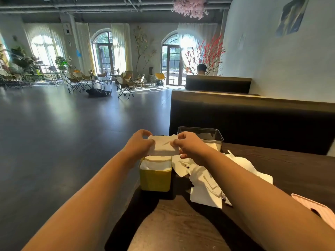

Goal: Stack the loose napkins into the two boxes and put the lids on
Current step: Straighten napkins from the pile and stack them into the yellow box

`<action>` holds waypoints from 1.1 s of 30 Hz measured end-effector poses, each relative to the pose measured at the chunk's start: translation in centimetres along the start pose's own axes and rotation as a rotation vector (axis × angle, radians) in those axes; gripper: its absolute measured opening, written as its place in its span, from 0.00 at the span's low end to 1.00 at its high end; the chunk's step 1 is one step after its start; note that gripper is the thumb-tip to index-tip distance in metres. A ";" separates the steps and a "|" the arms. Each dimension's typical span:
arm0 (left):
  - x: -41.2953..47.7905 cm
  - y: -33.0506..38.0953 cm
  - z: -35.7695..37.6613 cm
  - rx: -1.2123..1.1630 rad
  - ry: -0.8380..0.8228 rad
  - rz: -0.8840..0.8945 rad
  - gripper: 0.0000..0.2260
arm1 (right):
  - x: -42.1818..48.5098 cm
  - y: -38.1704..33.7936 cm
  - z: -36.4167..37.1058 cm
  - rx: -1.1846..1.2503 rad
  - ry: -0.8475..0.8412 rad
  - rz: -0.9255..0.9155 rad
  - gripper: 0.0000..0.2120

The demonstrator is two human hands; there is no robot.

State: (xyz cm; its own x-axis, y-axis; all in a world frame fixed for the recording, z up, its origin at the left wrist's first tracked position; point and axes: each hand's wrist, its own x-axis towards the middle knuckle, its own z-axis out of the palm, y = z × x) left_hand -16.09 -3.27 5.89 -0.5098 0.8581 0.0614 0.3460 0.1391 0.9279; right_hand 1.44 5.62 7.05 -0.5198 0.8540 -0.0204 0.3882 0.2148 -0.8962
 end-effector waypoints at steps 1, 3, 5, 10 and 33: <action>0.8 -0.4 -0.3 0.032 -0.012 -0.016 0.13 | 1.1 0.0 0.5 -0.008 0.000 0.019 0.07; 2.5 -1.1 -0.4 0.115 -0.030 -0.021 0.12 | 3.2 0.4 1.5 -0.027 0.006 0.055 0.04; 3.6 -1.4 0.0 0.211 -0.014 -0.003 0.11 | 4.3 0.9 2.1 -0.036 0.029 0.083 0.01; 6.3 -2.3 0.6 0.388 0.012 0.043 0.12 | 6.1 1.7 2.6 -0.128 0.095 0.044 0.08; 5.9 -3.3 -2.0 0.847 -0.177 0.458 0.09 | 5.2 4.0 0.9 -0.893 -0.023 -0.511 0.13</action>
State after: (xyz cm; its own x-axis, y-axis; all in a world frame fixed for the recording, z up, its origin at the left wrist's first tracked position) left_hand -21.81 0.40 3.91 -0.0834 0.9696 0.2299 0.9674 0.0234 0.2521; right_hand -0.38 10.46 2.99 -0.7926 0.5543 0.2541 0.5359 0.8320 -0.1435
